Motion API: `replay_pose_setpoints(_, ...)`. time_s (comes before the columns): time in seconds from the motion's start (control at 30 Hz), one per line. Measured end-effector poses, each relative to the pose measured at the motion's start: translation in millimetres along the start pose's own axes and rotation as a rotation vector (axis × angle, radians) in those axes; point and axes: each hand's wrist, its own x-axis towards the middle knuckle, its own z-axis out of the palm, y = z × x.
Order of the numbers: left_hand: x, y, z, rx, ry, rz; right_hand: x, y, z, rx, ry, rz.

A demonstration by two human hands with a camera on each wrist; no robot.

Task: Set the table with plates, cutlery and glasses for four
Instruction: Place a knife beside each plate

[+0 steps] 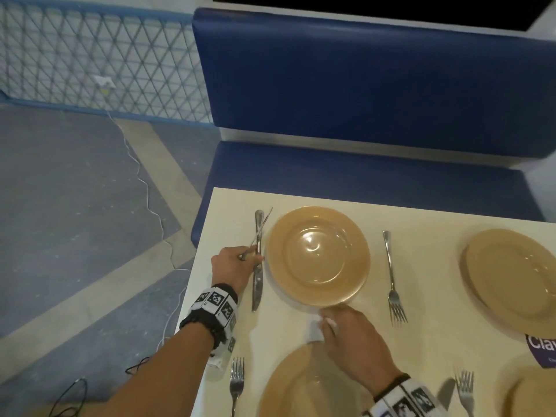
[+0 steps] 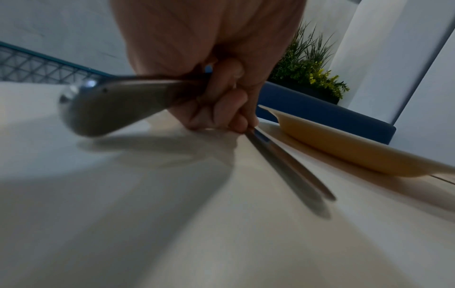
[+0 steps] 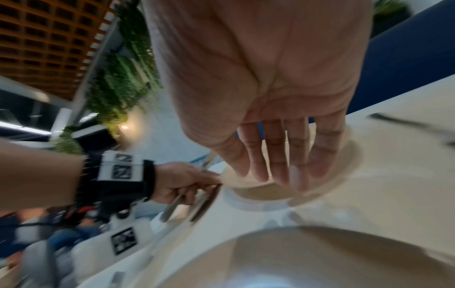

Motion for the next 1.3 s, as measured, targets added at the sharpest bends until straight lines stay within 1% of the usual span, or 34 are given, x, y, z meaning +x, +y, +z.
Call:
replay_pose_setpoints(0.17,5.7,2.8,-8.6,-0.013,0.012,0.030,16.1,-62.9,-3.0,-0.159,-0.048,0.019)
replay_pose_setpoints(0.27,11.7,7.5,-12.0,0.015,-0.019,0.041,32.6,-76.3,5.8,-0.120,0.054,-0.016)
replay_pose_setpoints(0.33,14.5,8.5,-12.2,0.028,-0.040,0.039,46.3,-67.6,13.8,-0.156,0.153,-0.026)
replay_pose_setpoints(0.37,15.5,8.8,-10.8,0.036,-0.049,0.040,52.3,-57.7,16.9,-0.188,0.173,-0.022)
replay_pose_setpoints(0.5,15.2,9.0,-3.8,0.083,-0.117,0.095,60.6,-10.3,24.8,-0.287,0.051,-0.039)
replay_pose_setpoints(0.67,20.6,6.1,-3.9,0.114,-0.131,0.091,40.1,18.5,38.8,-0.359,0.066,-0.006)
replay_pose_setpoints(0.77,22.1,8.1,-7.1,0.141,-0.142,0.108,35.4,23.2,41.9,-0.355,0.095,-0.012)
replay_pose_setpoints(0.87,21.2,10.1,-8.6,0.169,-0.159,0.122,36.8,22.5,41.0,-0.356,0.083,-0.009)
replay_pose_setpoints(1.17,19.0,9.2,-9.1,0.133,-0.148,0.133,35.0,19.4,36.7,-0.332,0.049,-0.001)
replay_pose_setpoints(1.3,18.3,9.3,-10.4,0.119,-0.149,0.136,34.2,16.0,31.1,-0.275,0.094,-0.003)
